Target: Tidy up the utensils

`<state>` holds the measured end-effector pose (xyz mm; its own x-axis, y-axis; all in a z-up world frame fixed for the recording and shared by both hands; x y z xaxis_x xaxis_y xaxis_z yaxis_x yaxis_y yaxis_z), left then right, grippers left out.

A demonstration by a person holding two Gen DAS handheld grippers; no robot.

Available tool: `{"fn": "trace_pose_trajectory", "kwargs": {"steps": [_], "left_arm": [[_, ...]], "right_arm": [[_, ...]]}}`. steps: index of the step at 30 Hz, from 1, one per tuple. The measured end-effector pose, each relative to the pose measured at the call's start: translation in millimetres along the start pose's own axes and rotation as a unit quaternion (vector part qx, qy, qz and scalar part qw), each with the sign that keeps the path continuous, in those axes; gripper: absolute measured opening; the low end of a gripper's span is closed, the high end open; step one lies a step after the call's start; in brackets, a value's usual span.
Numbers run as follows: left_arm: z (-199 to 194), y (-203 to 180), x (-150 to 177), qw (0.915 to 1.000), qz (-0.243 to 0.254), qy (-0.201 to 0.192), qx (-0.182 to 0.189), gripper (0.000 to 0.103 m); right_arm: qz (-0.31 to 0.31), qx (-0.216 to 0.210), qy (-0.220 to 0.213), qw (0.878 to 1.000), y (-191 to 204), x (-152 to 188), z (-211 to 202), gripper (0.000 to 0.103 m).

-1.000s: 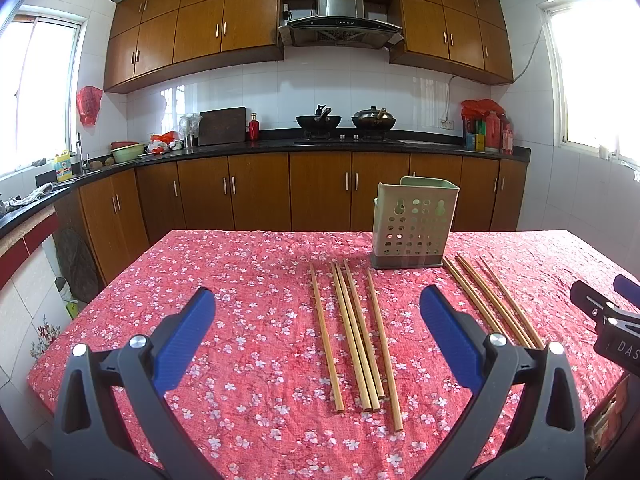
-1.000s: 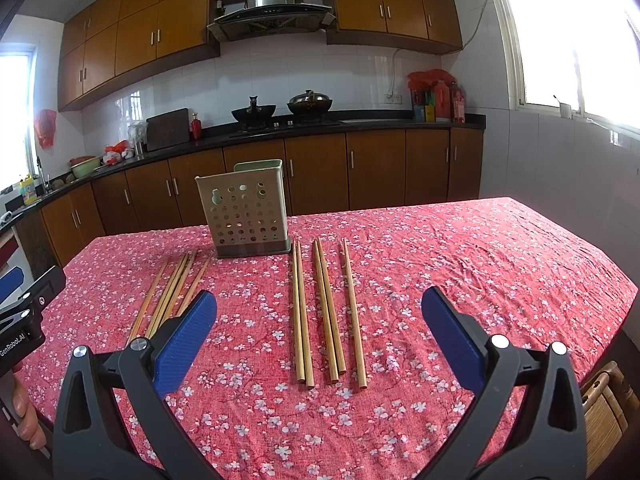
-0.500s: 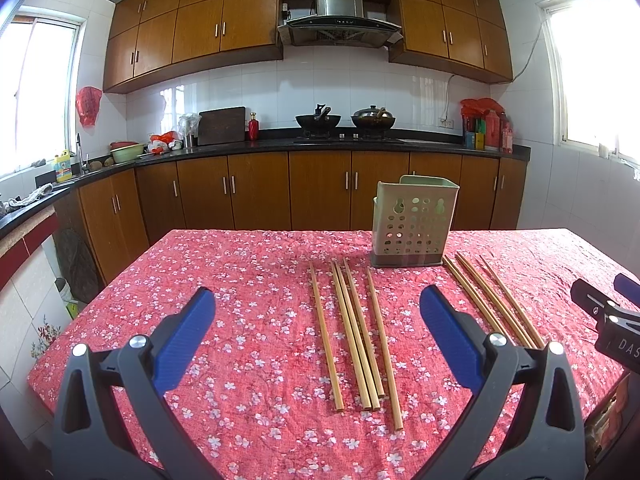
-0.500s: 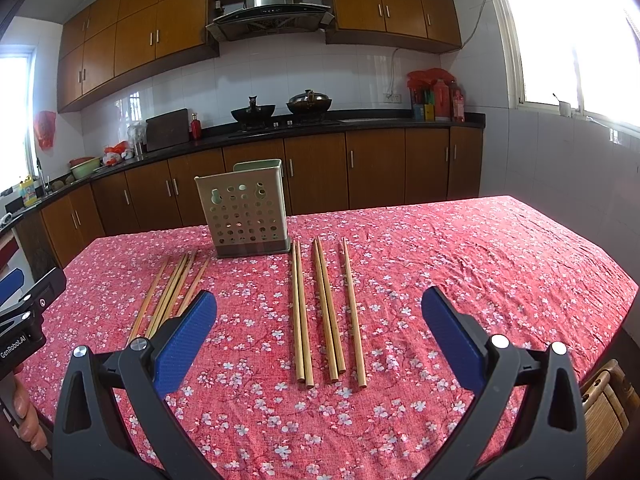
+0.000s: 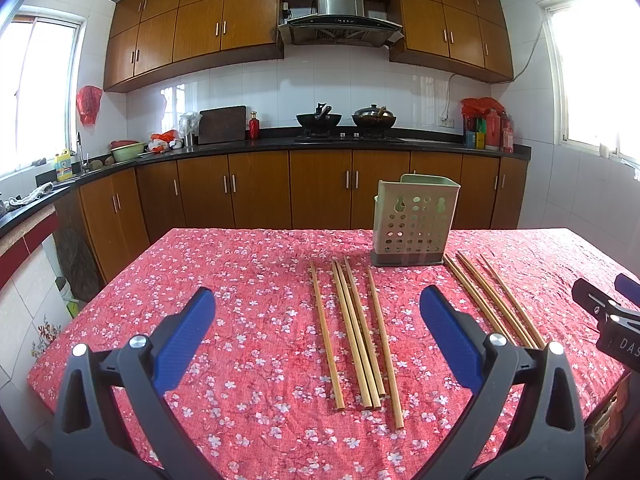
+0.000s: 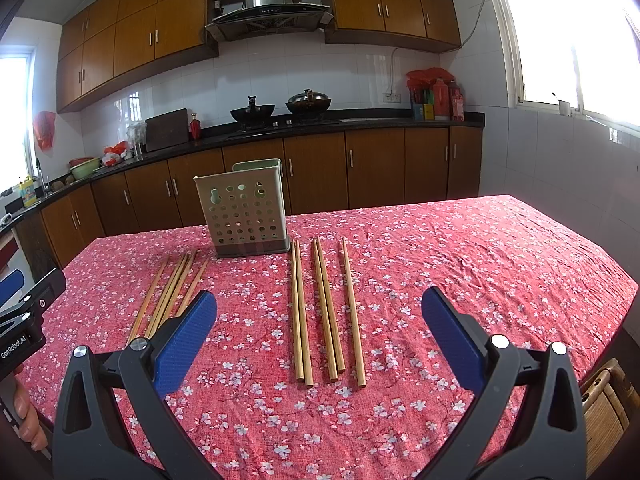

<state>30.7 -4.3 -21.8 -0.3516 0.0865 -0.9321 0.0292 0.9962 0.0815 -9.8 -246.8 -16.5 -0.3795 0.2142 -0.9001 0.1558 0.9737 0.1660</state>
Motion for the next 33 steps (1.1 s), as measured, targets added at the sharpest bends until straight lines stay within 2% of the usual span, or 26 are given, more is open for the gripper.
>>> {"fn": "trace_pose_trajectory", "kwargs": {"steps": [7, 11, 17, 18, 20, 22, 25, 27, 29, 31, 33], "left_arm": [[2.7, 1.9, 5.8, 0.9999, 0.000, 0.013, -0.003, 0.099], [20.2, 8.9, 15.0, 0.9980, -0.004, 0.061, -0.014, 0.099], [56.3, 30.7, 26.7, 0.9893, -0.020, 0.143, -0.018, 0.099], [60.9, 34.3, 28.4, 0.9877, -0.025, 0.153, -0.017, 0.099], [69.4, 40.4, 31.1, 0.9848, -0.031, 0.170, -0.016, 0.099], [79.7, 46.3, 33.2, 0.9819, -0.032, 0.186, -0.016, 0.099], [91.5, 48.0, 31.3, 0.9795, -0.037, 0.198, -0.007, 0.099], [98.2, 49.7, 30.4, 0.9783, -0.039, 0.203, 0.002, 0.099], [104.0, 48.2, 29.0, 0.9770, -0.039, 0.209, 0.012, 0.093], [111.6, 44.7, 29.3, 0.9745, -0.036, 0.220, 0.023, 0.078], [119.1, 38.5, 31.3, 0.9716, -0.031, 0.231, 0.037, 0.068]], "right_arm": [[0.004, -0.011, 0.015, 1.000, -3.4, 3.2, 5.9, 0.101], [0.019, -0.008, 0.050, 0.999, -9.3, 6.9, 20.5, 0.101], [0.023, 0.033, 0.116, 0.992, -31.5, 12.4, 56.7, 0.101], [0.030, 0.040, 0.127, 0.991, -36.4, 12.6, 64.0, 0.098], [0.047, 0.043, 0.150, 0.987, -46.9, 13.3, 77.9, 0.085], [0.064, 0.043, 0.178, 0.981, -55.8, 14.9, 94.2, 0.064], [0.081, 0.033, 0.215, 0.973, -62.3, 17.9, 117.8, 0.043], [0.078, 0.030, 0.223, 0.971, -60.6, 18.1, 124.7, 0.035], [0.071, 0.024, 0.229, 0.971, -58.3, 18.4, 131.0, 0.032], [0.069, 0.013, 0.235, 0.970, -56.9, 19.4, 136.9, 0.027], [0.064, 0.008, 0.244, 0.968, -55.4, 22.3, 142.8, 0.024]]}}
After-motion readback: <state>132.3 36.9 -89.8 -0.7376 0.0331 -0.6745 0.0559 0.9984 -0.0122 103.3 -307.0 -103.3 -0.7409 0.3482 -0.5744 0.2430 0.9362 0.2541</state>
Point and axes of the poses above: each gripper's, at about its wrist camera, not at the fingertips, and z roughly the way its jaws point, y to its left, x to its underside, the point moved 3 cm from there along z, roughly the way its jaws point, and after that the axes turned 4 degrees about z, right-handed, at the moved point
